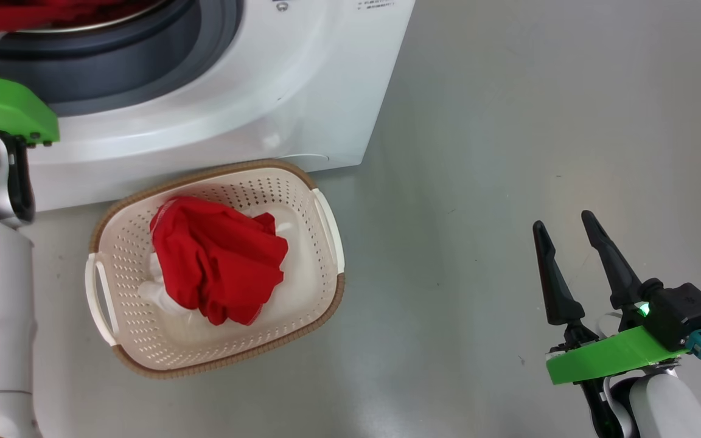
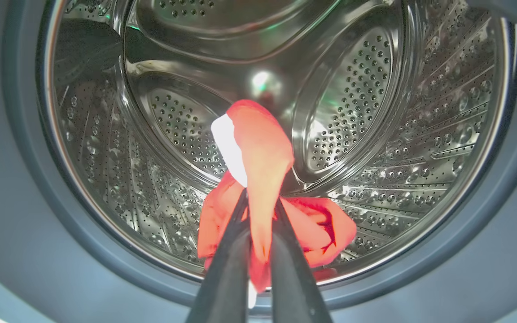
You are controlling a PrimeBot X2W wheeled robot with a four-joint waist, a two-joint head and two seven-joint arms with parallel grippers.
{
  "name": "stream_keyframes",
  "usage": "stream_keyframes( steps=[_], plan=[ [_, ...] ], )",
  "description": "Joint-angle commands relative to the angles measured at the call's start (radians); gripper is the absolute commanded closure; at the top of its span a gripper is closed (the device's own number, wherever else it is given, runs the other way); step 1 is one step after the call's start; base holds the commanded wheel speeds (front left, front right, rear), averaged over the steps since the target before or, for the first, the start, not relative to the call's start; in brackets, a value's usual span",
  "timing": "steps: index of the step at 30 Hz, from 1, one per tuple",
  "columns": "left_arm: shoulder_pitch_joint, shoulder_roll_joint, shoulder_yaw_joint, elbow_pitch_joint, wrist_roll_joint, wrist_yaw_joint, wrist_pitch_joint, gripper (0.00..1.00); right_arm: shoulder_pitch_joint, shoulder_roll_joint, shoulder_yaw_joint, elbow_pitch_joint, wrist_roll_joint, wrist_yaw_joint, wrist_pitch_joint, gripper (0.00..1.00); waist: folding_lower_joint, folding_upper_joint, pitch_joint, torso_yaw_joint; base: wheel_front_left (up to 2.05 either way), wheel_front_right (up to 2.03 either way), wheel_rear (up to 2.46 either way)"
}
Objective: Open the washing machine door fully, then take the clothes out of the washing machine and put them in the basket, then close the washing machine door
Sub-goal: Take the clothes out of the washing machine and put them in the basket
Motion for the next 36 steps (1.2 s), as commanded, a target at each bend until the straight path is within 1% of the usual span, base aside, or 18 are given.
stream_keyframes(
  steps=[1, 6, 11, 24, 36],
  plan=[
    [0.022, 0.036, 0.029, -0.031, 0.004, -0.012, -0.009, 1.0, 0.007, -0.011, 0.022, -0.019, -0.015, 0.007, -0.006, 0.0, 0.0, 0.0, -0.001, -0.002, 0.0, 0.0, 0.0],
    [0.068, 0.01, 0.058, -0.058, 0.028, -0.03, -0.009, 1.0, 0.007, -0.011, 0.019, -0.019, -0.008, 0.007, -0.006, 0.0, 0.0, 0.0, -0.004, -0.004, 0.0, 0.0, 0.0],
    [0.118, -0.025, 0.077, -0.105, 0.053, -0.038, -0.009, 1.0, 0.011, -0.011, 0.014, -0.015, -0.005, 0.007, -0.006, 0.0, 0.0, 0.0, -0.01, -0.001, 0.0, 0.0, 0.0],
    [0.301, -0.115, 0.133, -0.321, 0.1, -0.056, -0.009, 1.0, 0.017, -0.011, 0.01, -0.017, -0.003, 0.007, -0.006, 0.0, 0.0, 0.0, -0.031, 0.006, 0.0, 0.0, 0.0],
    [0.441, -0.147, 0.141, -0.445, 0.113, -0.064, -0.009, 1.0, 0.033, -0.011, -0.007, -0.019, -0.015, 0.007, -0.006, 0.0, 0.0, 0.0, -0.054, 0.025, 0.0, 0.0, 0.0]
  ],
)
